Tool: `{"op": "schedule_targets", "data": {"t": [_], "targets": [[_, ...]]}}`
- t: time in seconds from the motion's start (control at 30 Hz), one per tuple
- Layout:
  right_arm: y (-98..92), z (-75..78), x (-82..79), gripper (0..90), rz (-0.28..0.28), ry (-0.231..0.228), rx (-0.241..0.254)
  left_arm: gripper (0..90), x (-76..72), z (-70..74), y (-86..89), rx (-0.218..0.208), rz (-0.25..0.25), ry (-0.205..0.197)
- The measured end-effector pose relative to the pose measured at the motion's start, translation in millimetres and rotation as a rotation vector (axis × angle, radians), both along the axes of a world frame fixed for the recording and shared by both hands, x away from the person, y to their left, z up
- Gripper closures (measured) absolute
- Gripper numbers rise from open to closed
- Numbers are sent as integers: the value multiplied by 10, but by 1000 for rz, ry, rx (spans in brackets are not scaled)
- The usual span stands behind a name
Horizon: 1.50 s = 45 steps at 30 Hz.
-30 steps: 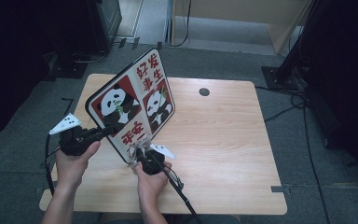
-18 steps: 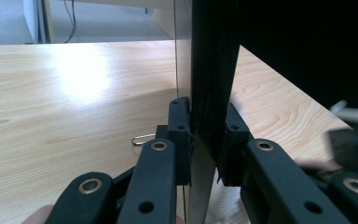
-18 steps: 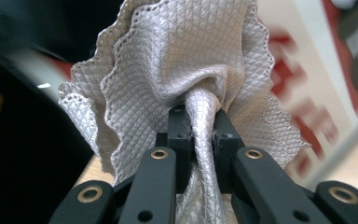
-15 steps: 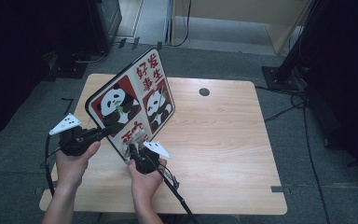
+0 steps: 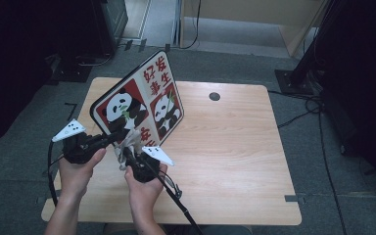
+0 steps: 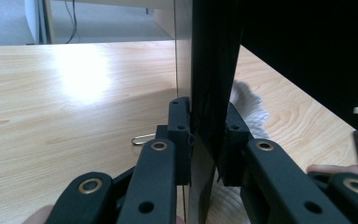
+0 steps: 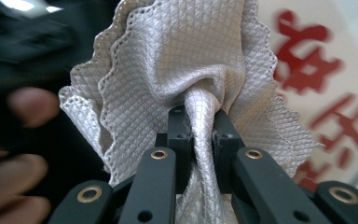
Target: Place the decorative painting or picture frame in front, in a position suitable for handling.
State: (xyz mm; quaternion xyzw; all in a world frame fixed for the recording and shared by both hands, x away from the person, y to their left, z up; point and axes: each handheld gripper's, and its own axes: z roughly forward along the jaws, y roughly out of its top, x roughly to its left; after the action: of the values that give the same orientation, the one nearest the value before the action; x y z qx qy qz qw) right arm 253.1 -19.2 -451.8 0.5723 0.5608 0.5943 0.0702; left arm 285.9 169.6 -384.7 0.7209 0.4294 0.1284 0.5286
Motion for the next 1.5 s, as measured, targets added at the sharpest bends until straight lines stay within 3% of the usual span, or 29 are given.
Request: {"op": "schedule_targets", "data": {"t": [0.07, 0.1, 0.2, 0.3, 0.4, 0.47, 0.73, 0.8, 0.9, 1.0, 1.13, 1.33, 1.5], "targets": [[18, -3, -19, 822, 1, -22, -18, 799, 2, -1, 2, -4, 2, 3], [17, -27, -21, 821, 0, -25, -52, 799, 5, -3, 4, -7, 3, 5], [-24, -201, -8, 820, -23, 19, -133, 800, 10, -4, 9, -9, 3, 5], [-121, -449, 18, 821, -47, 88, -149, 799, 4, 0, -3, -3, 2, 3], [-151, -530, 17, 819, -54, 115, -139, 799, 3, 1, -11, 0, 2, 0], [-146, -481, 21, 819, -49, 115, -118, 799, 3, 2, -14, -1, 4, 1], [-42, -46, 53, 818, -20, -5, -17, 799, 11, -6, -10, -10, 6, 2], [-6, 49, 48, 818, -10, -31, -10, 799, 11, -6, -9, -11, 6, 3], [23, 100, 36, 818, -4, -54, -15, 800, 10, -6, -9, -8, 5, 2], [9, 57, 25, 820, 6, -59, -12, 800, 10, -5, -9, -8, 5, 2], [-47, -126, 9, 820, 4, -10, -47, 800, 7, -6, -11, -9, 7, 2], [-201, -542, 17, 820, -17, 118, -72, 799, 1, -1, -23, -1, 7, -4], [-252, -668, 37, 820, -15, 153, -111, 799, 2, -3, -22, -2, 8, -4]]}}
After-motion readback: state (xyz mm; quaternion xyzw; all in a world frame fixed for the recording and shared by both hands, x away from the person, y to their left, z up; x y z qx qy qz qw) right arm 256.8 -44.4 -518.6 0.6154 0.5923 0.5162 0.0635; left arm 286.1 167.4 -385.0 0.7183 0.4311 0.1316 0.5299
